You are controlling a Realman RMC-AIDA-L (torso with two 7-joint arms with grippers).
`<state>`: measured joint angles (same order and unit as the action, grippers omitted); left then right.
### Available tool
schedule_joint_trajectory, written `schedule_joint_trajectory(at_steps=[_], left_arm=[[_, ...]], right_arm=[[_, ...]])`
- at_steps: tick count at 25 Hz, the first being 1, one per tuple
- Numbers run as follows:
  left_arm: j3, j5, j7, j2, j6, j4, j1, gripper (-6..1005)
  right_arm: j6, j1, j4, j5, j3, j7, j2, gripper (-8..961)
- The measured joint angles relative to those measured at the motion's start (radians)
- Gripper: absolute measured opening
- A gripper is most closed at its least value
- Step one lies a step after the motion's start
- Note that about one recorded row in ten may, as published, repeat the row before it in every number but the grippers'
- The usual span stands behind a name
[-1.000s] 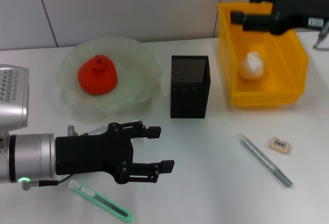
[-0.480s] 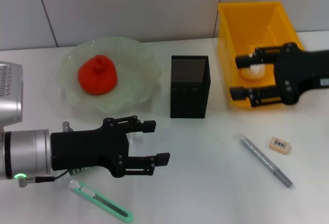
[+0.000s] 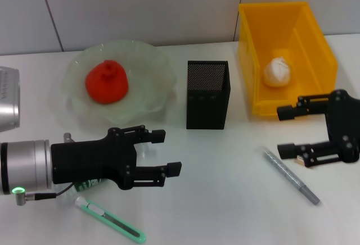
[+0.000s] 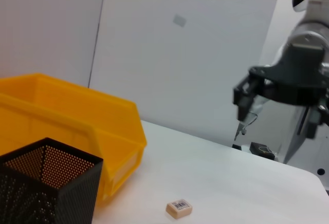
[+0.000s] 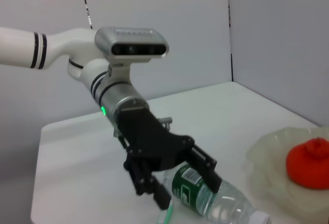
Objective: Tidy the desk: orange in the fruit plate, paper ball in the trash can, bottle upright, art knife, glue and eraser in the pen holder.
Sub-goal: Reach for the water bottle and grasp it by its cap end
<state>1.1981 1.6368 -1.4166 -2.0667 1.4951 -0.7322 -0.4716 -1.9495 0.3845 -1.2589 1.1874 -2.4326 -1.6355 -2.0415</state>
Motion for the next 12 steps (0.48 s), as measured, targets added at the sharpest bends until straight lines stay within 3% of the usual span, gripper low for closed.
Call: schedule_joint_trajectory(at_steps=[6,12], left_arm=[[-0.006,0.000,-0.007,-0.001,0.000,-0.002,-0.003,824],[-0.017,0.000,-0.009,-0.004,-0.016,-0.004,-0.006,824]], right_arm=[[-0.006,-0.043,0.020,-0.001,-0.027,0.072,-0.019,751],[-0.008,-0.047,0.077,0.003,-0.067,0.123,-0.025,751]])
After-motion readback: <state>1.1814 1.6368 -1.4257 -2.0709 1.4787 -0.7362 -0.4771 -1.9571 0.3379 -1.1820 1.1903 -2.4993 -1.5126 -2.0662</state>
